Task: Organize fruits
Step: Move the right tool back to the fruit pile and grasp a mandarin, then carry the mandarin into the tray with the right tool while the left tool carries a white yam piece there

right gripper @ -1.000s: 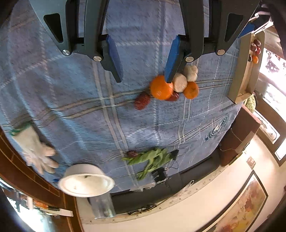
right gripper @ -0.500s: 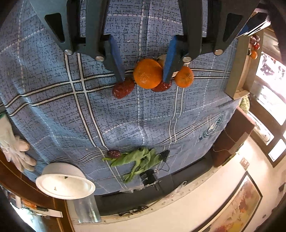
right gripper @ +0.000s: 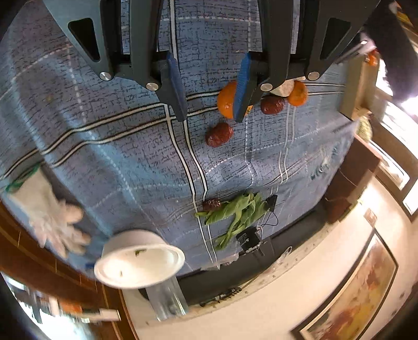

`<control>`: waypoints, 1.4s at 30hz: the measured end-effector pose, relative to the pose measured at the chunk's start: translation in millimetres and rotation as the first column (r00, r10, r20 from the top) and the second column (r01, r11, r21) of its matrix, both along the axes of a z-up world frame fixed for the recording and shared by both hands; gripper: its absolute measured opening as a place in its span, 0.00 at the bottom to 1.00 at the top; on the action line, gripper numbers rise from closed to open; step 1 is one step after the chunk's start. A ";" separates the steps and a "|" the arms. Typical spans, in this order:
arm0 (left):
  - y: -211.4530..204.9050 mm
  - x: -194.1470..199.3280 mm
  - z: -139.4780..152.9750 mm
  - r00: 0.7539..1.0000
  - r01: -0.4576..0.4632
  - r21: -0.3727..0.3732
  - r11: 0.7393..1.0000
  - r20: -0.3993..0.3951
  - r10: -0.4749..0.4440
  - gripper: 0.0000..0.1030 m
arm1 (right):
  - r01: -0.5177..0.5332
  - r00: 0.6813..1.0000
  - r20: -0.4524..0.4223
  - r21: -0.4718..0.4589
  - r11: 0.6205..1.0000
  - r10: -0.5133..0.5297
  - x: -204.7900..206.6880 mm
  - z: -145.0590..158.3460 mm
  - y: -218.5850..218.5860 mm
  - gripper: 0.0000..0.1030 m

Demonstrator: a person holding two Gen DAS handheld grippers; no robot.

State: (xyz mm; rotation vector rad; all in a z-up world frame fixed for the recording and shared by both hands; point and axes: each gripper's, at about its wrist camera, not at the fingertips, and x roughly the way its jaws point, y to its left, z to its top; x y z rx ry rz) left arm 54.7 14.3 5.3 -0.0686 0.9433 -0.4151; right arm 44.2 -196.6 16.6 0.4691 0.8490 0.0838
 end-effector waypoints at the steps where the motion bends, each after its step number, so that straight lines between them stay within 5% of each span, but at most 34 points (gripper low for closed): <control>1: 1.2 0.0 -0.1 1.000 0.002 -0.008 1.000 -0.001 -0.002 0.15 | -0.001 1.000 -0.004 0.018 1.000 0.002 0.3 -1.3 -1.4 0.42; 9: 10.5 2.6 -2.2 1.000 -0.003 -0.084 0.996 -0.024 0.001 0.16 | -0.077 0.997 0.018 0.004 0.997 0.077 -0.1 -1.6 21.6 0.48; 20: 7.9 -3.0 -1.7 1.000 0.007 -0.065 0.998 -0.004 -0.007 0.16 | -0.160 0.987 0.020 -0.004 0.987 0.160 1.3 -9.6 46.4 0.48; 25: 8.5 -2.3 -2.0 1.000 0.005 -0.075 0.997 -0.006 -0.005 0.15 | -0.179 0.984 0.028 0.027 0.984 0.178 0.0 -9.8 45.5 0.35; 42: 17.5 -0.2 -1.9 1.000 -0.025 -0.106 0.994 -0.015 0.024 0.15 | -0.134 0.990 0.045 0.071 0.988 0.131 -5.0 -1.4 30.8 0.33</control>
